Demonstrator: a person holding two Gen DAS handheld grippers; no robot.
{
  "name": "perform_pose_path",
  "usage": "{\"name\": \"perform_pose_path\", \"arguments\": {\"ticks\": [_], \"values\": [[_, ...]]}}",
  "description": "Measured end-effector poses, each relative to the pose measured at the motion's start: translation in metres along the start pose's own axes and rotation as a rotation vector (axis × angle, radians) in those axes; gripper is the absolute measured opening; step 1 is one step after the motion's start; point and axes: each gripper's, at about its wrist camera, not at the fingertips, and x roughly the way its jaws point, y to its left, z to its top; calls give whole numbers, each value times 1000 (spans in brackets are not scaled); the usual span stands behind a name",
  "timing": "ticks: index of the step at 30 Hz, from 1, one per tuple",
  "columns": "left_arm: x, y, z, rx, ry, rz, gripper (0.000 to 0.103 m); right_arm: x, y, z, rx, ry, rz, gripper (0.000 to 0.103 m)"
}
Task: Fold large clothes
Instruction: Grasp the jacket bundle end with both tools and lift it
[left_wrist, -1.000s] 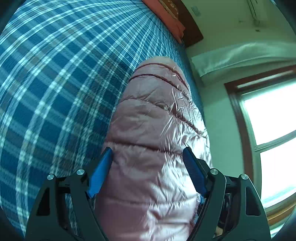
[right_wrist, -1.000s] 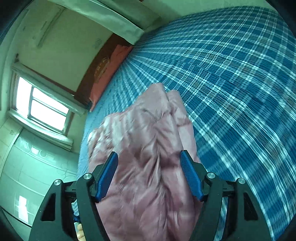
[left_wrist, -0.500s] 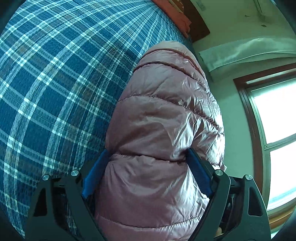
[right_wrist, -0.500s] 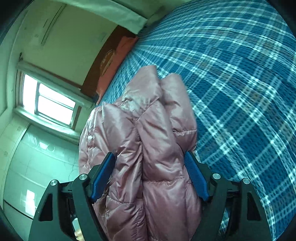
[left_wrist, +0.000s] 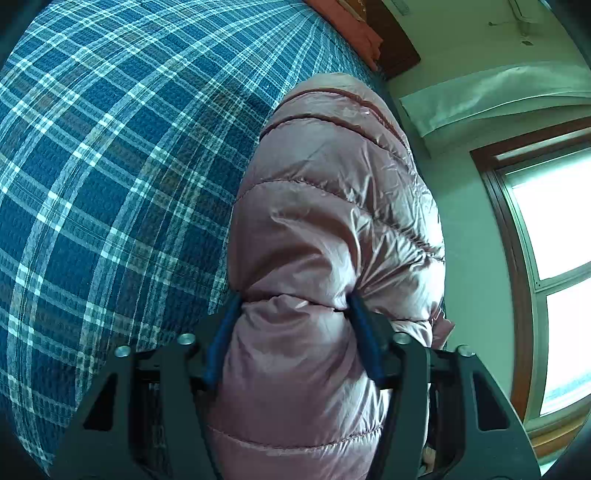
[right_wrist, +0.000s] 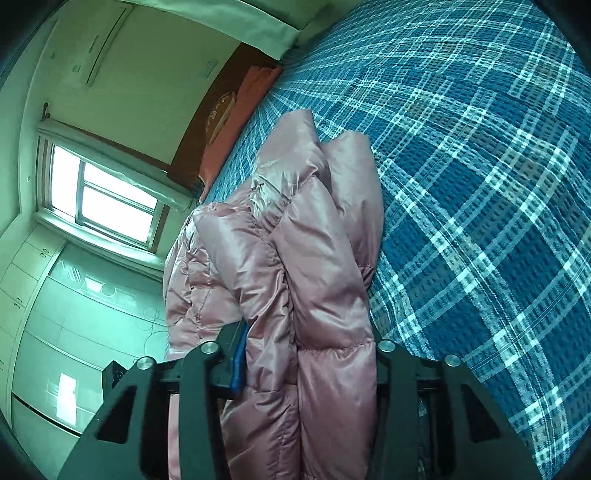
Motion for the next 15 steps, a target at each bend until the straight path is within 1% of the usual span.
{"name": "perform_pose_path", "arguments": {"ticks": [6, 10, 15], "values": [[-2, 0, -6, 8, -19, -6, 43, 7, 6, -5, -1, -7, 2, 36], [-4, 0, -7, 14, -25, -11, 40, 9, 7, -9, 0, -19, 5, 34], [-16, -4, -6, 40, -46, -26, 30, 4, 25, -18, -43, -49, -6, 28]]}}
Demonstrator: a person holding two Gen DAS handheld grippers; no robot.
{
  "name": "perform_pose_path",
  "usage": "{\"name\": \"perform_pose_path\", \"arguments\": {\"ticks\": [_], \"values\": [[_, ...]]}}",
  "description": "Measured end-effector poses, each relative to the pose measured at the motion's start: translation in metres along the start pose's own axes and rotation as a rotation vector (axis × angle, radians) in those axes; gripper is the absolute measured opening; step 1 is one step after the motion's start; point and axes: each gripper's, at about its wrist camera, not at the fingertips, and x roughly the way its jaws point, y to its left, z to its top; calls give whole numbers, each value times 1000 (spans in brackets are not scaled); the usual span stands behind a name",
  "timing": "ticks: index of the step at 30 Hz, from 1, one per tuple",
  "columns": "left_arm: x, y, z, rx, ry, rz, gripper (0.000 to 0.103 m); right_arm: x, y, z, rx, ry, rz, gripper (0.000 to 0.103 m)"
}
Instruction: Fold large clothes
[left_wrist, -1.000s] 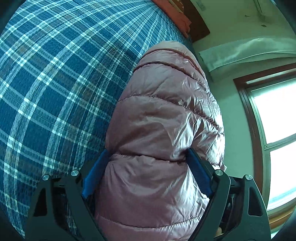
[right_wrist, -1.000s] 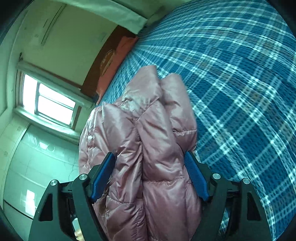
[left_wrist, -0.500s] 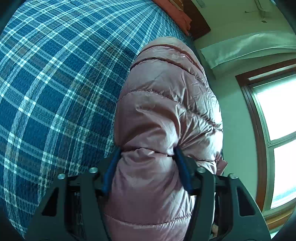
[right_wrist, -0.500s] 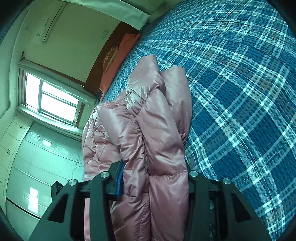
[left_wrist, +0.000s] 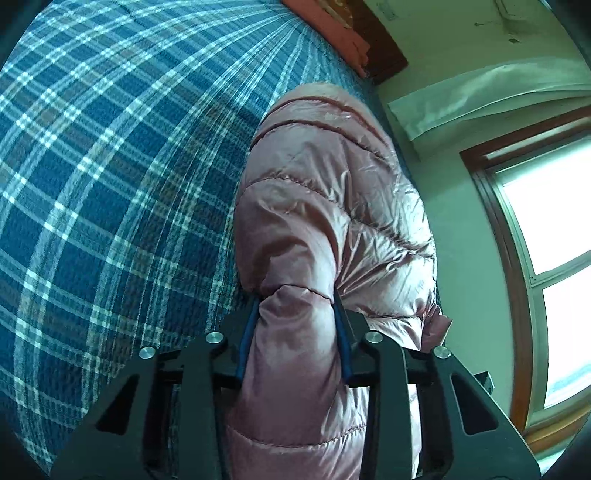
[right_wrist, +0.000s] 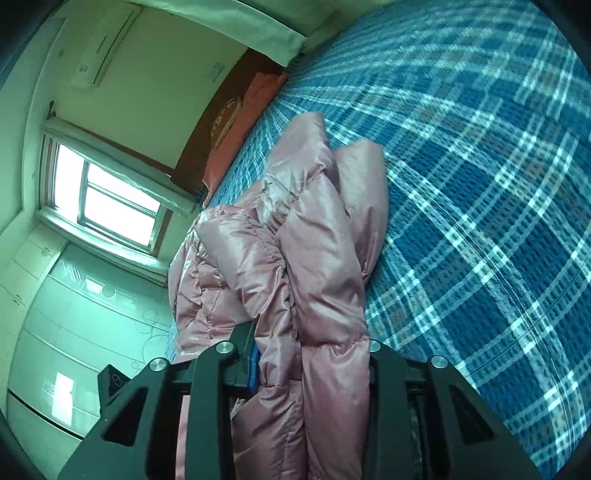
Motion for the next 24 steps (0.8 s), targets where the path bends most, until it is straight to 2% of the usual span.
{"name": "perform_pose_path", "arguments": {"ticks": [5, 9, 15, 17, 24], "values": [[-22, 1, 8, 13, -33, -23, 25, 1, 33, -3, -29, -13, 55, 22], [-50, 8, 27, 14, -91, -38, 24, 20, 69, 0, -66, -3, 108, 21], [-88, 29, 70, 9, -165, -30, 24, 78, 116, 5, -89, 36, 171, 20], [-98, 38, 87, 11, -188, -5, 24, 103, 127, 3, -74, 58, 189, 20], [-102, 71, 125, -17, -215, 68, 24, 170, 144, -2, -56, 119, 189, 20]]}}
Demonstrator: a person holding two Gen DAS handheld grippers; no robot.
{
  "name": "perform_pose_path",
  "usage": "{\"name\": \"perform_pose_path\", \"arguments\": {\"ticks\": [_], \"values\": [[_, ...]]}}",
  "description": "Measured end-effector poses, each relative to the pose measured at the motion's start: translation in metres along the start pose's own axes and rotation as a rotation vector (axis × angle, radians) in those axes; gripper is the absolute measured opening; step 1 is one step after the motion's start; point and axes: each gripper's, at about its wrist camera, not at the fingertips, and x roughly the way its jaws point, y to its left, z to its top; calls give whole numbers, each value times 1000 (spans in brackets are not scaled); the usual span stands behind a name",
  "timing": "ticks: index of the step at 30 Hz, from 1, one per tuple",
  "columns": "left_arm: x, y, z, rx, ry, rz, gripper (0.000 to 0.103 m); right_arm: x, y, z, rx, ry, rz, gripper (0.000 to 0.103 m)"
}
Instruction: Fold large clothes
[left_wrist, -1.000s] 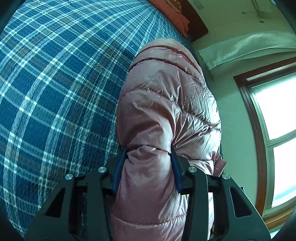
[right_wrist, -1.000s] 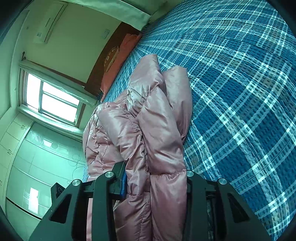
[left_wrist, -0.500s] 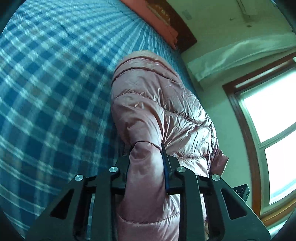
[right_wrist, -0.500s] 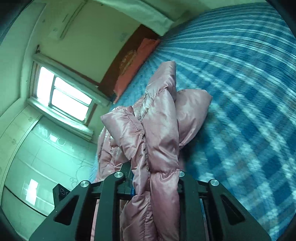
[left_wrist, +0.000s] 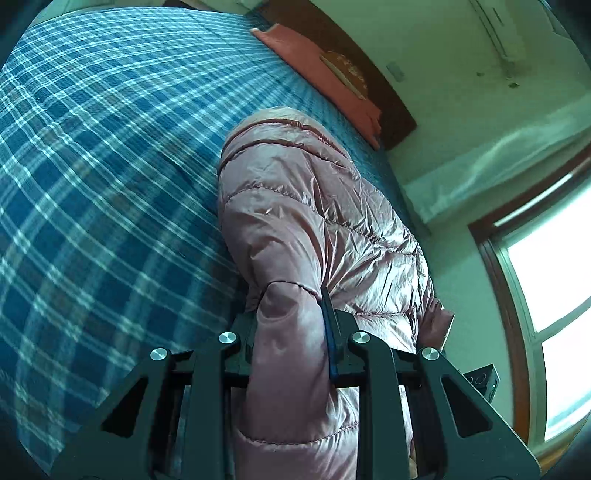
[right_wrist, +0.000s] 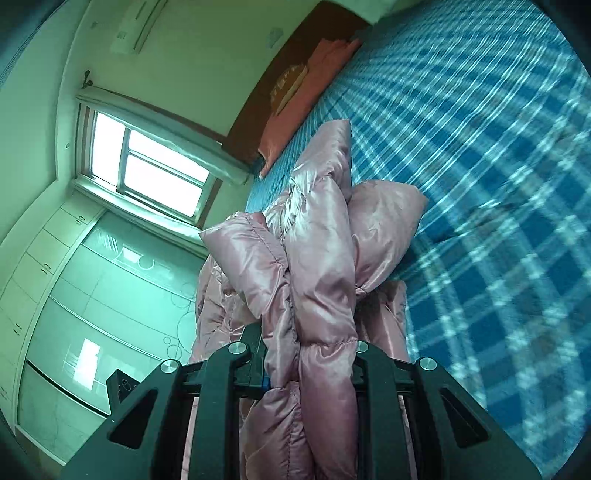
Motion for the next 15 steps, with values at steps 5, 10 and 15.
{"name": "perform_pose_path", "arguments": {"ticks": [5, 10, 15], "values": [[17, 13, 16, -16, 4, 39, 24, 30, -7, 4, 15, 31, -30, 20], [28, 20, 19, -14, 6, 56, 24, 46, -12, 7, 9, 59, -65, 20], [32, 26, 18, -21, 10, 56, 24, 51, -17, 5, 6, 77, -73, 20]]}}
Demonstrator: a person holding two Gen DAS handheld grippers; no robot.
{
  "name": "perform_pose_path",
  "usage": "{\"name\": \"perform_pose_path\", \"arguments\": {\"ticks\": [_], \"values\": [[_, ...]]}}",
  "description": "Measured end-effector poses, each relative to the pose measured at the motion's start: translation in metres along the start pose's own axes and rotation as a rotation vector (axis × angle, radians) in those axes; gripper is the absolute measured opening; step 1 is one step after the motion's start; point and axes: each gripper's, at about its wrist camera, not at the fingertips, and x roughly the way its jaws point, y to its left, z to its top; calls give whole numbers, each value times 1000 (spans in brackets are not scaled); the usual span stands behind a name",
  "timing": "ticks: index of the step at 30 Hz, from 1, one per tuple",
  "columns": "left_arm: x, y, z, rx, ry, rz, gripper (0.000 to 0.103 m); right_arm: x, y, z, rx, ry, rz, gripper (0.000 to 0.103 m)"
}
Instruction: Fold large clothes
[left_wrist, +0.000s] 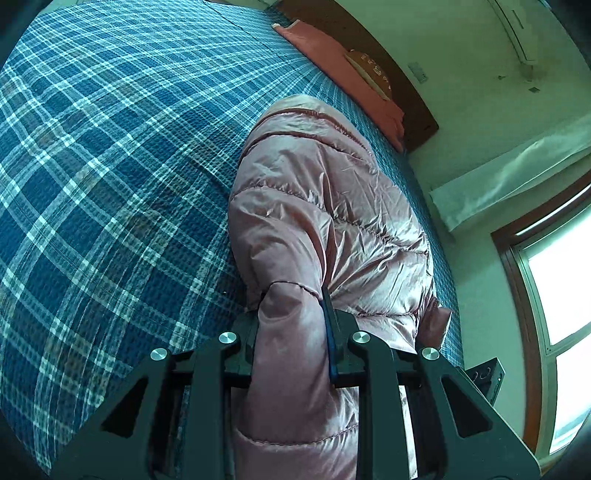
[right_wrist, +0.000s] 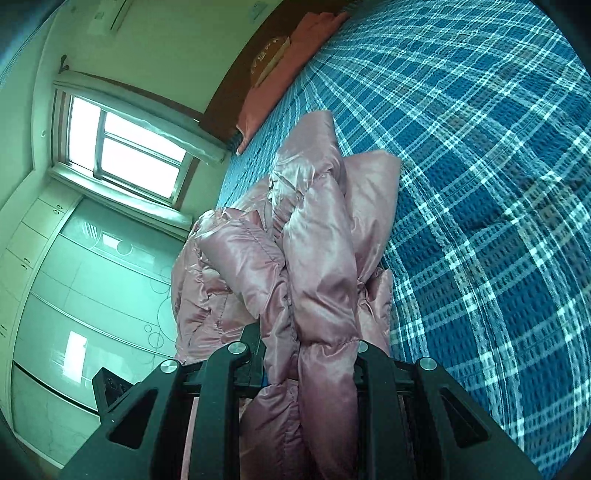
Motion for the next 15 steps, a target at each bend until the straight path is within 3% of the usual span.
{"name": "perform_pose_path", "arguments": {"ticks": [9, 13, 15], "values": [[0, -1, -1, 15, 1, 6, 25, 2, 0, 4, -2, 9, -7, 25], [-5, -3, 0, 44, -1, 12, 31, -2, 5, 5, -25, 5, -33, 38], [-11, -2, -3, 39, -4, 12, 47, -8, 6, 4, -33, 1, -48, 51]]}}
